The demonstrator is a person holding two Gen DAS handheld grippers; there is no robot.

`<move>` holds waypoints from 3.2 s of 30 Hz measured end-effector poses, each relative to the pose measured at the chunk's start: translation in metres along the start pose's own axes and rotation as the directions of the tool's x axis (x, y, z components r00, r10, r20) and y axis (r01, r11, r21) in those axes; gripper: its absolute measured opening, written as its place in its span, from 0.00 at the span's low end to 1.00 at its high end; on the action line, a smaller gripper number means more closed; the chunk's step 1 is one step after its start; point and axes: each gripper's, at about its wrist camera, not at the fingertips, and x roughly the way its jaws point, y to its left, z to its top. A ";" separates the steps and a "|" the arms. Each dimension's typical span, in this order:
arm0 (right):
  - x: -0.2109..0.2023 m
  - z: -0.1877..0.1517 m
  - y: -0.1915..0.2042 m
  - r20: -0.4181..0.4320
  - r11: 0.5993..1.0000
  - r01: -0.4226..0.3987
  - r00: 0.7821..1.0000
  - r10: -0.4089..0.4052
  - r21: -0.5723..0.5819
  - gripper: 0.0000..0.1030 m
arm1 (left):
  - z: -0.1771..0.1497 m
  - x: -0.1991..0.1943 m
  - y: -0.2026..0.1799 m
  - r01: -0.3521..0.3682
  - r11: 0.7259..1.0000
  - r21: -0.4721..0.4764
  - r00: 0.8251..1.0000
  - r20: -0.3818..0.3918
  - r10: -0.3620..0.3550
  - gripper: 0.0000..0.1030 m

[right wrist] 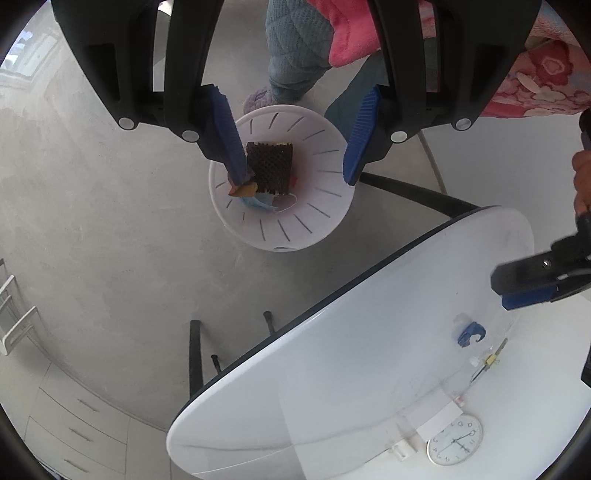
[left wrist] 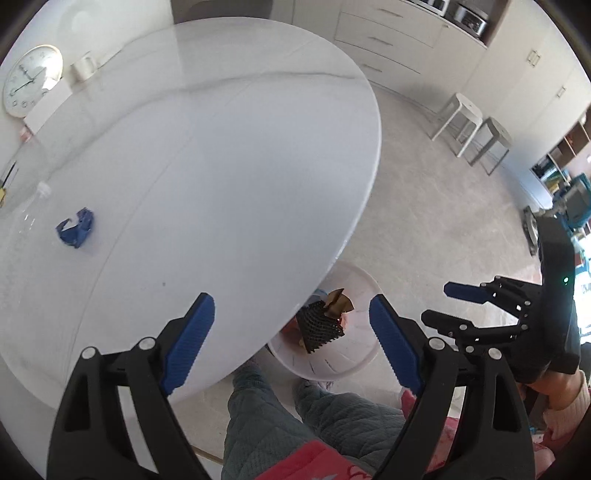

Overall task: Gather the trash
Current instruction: 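Move both tools back over the table toward the blue wrapper and bottle, then grasp the clear plastic bottle with the left tool while the right tool grasps the blue wrapper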

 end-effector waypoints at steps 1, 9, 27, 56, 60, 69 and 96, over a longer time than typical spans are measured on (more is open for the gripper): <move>0.004 0.001 0.003 -0.008 1.000 -0.007 1.000 0.007 -0.008 0.54 | -0.001 -0.002 0.008 -0.011 1.000 -0.021 1.000 0.001 0.011 0.80; -0.008 0.018 0.021 0.020 0.998 0.011 1.000 -0.010 -0.068 0.62 | -0.009 -0.018 0.034 -0.038 0.996 -0.081 0.999 0.015 0.039 0.80; -0.045 0.037 0.059 0.098 0.984 0.098 0.992 -0.084 -0.146 0.98 | -0.032 -0.068 0.079 -0.145 0.968 -0.203 0.984 0.072 0.162 0.92; 0.085 0.161 0.317 0.154 0.948 0.126 0.972 -0.177 0.294 0.98 | 0.028 -0.002 0.415 0.057 0.975 0.217 0.994 -0.099 -0.036 0.92; 0.112 0.182 0.330 0.103 0.916 0.190 0.965 -0.240 0.352 0.98 | 0.035 0.022 0.418 0.111 0.966 0.232 0.985 -0.152 -0.077 0.92; 0.129 0.195 0.338 0.084 0.843 0.194 0.959 -0.271 0.501 0.98 | 0.040 0.054 0.412 0.141 0.951 0.276 0.962 -0.263 -0.066 0.57; 0.191 0.212 0.361 0.000 0.960 0.278 0.960 -0.278 0.045 0.95 | -0.019 0.000 0.484 0.157 0.988 0.001 0.977 -0.142 -0.156 0.56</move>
